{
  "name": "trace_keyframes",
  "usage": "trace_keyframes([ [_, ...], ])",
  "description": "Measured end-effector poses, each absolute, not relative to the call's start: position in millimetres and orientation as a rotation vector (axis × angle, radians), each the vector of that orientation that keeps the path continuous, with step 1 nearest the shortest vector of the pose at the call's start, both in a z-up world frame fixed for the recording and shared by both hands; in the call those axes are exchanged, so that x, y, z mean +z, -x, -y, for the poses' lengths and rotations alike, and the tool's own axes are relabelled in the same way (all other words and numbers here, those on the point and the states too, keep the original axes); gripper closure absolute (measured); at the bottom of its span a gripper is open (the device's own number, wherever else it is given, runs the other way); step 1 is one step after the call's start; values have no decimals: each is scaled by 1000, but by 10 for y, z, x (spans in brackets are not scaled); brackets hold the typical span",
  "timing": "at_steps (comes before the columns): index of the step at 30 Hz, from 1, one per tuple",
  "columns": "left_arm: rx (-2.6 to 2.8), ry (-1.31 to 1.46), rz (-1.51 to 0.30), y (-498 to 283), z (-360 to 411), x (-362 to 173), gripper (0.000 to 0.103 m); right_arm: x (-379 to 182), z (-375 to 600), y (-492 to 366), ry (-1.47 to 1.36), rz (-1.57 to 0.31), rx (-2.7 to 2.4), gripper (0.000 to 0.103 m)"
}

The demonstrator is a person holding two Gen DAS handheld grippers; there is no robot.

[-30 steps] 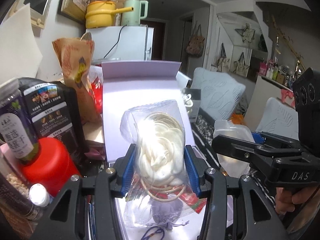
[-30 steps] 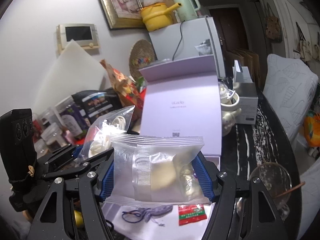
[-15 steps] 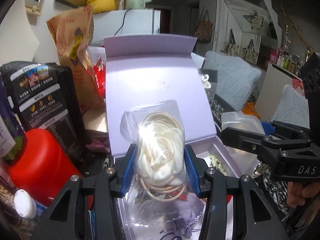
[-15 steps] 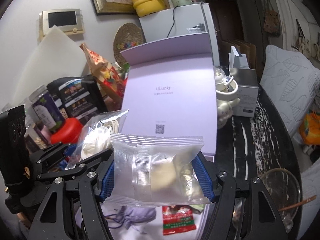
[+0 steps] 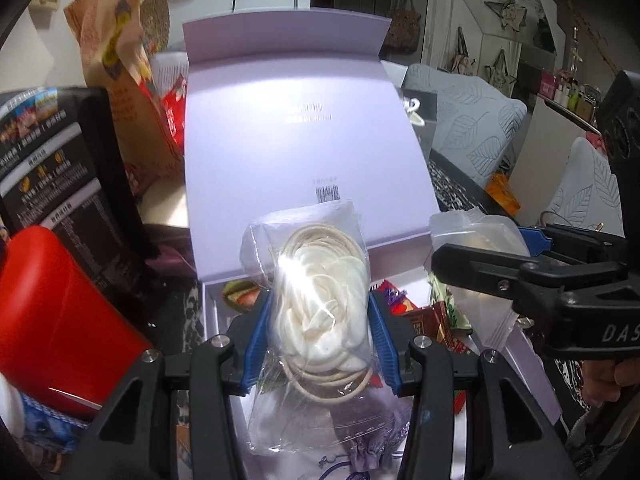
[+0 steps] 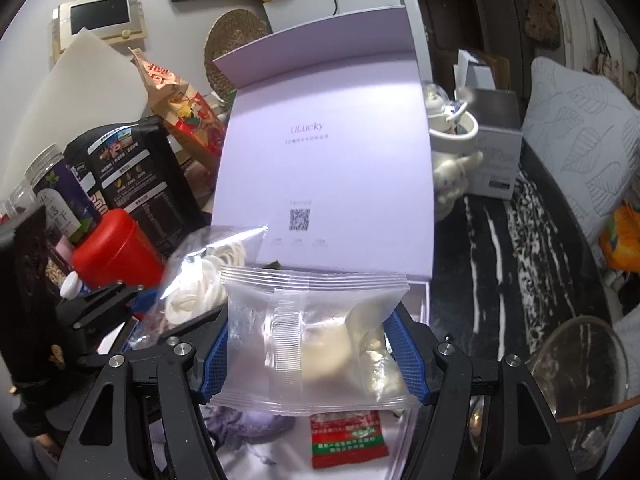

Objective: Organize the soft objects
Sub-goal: 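Lower both clear bags into the box and open both grippers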

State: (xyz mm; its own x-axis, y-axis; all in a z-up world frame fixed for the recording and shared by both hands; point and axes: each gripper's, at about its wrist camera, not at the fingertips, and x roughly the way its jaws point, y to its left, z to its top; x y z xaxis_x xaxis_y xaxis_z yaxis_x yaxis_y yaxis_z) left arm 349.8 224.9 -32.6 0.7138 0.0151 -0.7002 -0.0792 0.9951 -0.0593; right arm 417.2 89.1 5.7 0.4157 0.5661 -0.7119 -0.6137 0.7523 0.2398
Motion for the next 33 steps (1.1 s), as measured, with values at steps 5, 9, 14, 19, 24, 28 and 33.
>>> trace_keyframes([
  [5, 39, 103, -826, -3547, -2266, -442, 57, -42, -901, -4206, 61, -922, 751, 33],
  [9, 42, 91, -860, -3581, -2234, -527, 57, -134, -919, -4239, 63, -953, 736, 33],
  [14, 56, 65, -865, -3592, -2198, -560, 56, -200, -943, -4257, 85, -955, 717, 33],
  [19, 54, 58, -899, -3626, -2186, -608, 56, -287, -949, -4287, 86, -974, 712, 33],
  [24, 61, 57, -924, -3643, -2185, -645, 48, -371, -969, -4307, 89, -1001, 706, 33],
  [28, 81, 81, -964, -3706, -2217, -702, 41, -430, -993, -4326, 93, -1021, 699, 33],
  [33, 98, 84, -978, -3722, -2235, -726, 29, -434, -996, -4348, 89, -1033, 690, 32],
])
